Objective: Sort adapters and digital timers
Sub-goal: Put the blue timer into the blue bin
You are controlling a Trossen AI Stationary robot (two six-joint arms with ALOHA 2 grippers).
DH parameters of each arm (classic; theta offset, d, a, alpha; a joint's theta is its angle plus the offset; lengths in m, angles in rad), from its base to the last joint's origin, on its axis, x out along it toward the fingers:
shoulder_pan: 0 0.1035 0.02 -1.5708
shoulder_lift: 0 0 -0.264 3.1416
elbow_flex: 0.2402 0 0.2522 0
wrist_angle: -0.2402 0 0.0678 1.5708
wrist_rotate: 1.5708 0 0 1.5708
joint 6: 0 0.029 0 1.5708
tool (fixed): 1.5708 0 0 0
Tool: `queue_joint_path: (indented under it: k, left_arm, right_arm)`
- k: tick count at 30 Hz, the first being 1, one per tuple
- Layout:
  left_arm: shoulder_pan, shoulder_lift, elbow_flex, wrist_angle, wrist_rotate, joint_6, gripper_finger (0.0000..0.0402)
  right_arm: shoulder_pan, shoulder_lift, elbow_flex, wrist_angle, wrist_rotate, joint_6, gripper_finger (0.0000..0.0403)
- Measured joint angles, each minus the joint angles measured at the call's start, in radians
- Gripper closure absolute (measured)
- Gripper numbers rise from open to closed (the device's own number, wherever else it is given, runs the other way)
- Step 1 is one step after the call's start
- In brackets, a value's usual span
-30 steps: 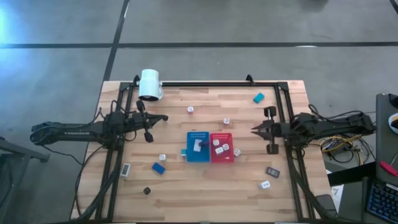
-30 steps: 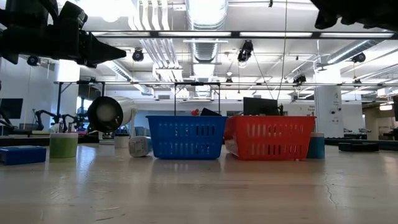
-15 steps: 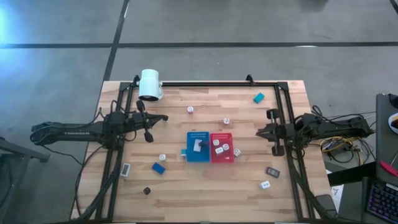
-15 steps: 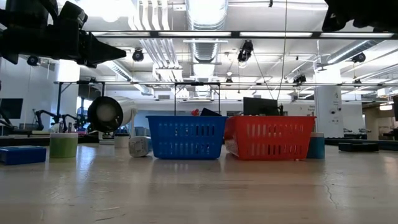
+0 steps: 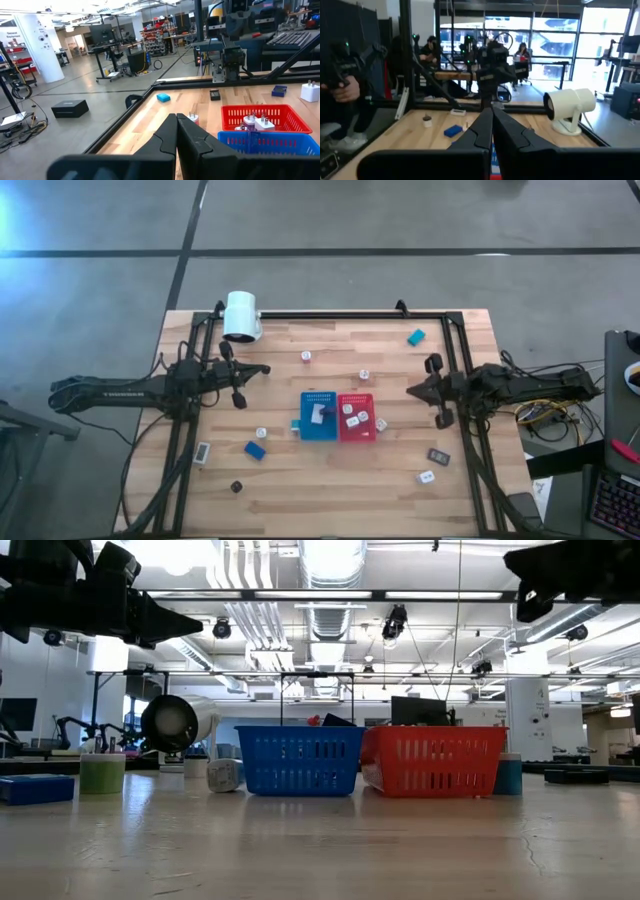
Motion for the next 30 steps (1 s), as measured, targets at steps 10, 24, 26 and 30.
queue_joint_path:
  k: [10, 24, 26, 30]
  left_arm:
    - [0.0, 0.0, 0.0, 0.0, 0.0, 0.0, 0.0394]
    - [0.0, 0.0, 0.0, 0.008, 0.0, 0.02, 0.0394]
    - [0.0, 0.0, 0.0, 0.008, 0.0, 0.02, 0.0394]
    - [0.0, 0.0, 0.0, 0.015, 0.0, 0.08, 0.0394]
  right_arm:
    - [-0.009, 0.002, 0.074, -0.217, 0.03, 0.043, 0.0394]
    - [-0.049, 0.012, 0.049, -0.186, 0.066, 0.094, 0.0394]
    - [-0.059, 0.017, 0.046, -0.193, 0.067, 0.093, 0.0394]
    - [-0.065, 0.029, 0.045, -0.187, 0.064, 0.078, 0.0394]
